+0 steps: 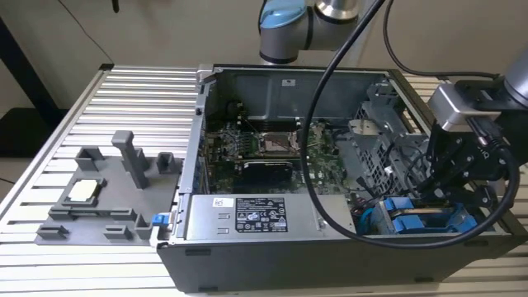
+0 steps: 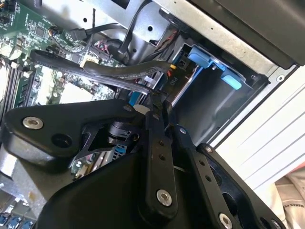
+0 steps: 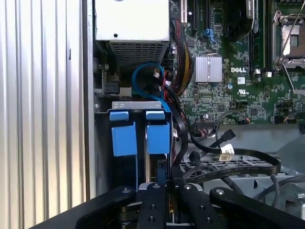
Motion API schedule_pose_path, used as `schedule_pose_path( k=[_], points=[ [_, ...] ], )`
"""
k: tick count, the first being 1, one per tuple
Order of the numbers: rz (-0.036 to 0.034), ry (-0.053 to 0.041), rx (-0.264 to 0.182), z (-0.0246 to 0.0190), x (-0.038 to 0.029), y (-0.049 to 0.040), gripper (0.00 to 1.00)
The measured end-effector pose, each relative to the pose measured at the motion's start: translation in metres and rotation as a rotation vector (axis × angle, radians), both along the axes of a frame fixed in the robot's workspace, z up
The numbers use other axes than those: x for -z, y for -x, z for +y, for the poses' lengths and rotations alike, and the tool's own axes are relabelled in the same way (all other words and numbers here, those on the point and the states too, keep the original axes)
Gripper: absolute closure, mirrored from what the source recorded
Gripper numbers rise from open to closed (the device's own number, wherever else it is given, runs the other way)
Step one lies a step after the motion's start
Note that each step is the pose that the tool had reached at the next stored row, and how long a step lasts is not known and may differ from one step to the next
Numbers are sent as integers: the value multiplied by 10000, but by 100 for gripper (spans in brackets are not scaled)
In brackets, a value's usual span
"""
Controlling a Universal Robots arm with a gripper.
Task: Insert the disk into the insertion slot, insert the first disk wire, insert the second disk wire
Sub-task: 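Insert the second disk wire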
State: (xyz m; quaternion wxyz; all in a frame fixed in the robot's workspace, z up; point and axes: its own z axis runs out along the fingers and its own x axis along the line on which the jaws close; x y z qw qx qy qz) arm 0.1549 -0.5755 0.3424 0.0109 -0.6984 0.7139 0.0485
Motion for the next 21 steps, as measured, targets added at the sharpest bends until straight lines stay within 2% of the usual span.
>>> schedule_pose_path(
  k=[16,19,20,21],
  points=[
    [0,68,163,-1,68,1,84],
    [8,64,172,-3,75,0,82],
    [26,65,174,-5,70,0,76],
    [49,62,180,-5,62,-1,76]
  ],
)
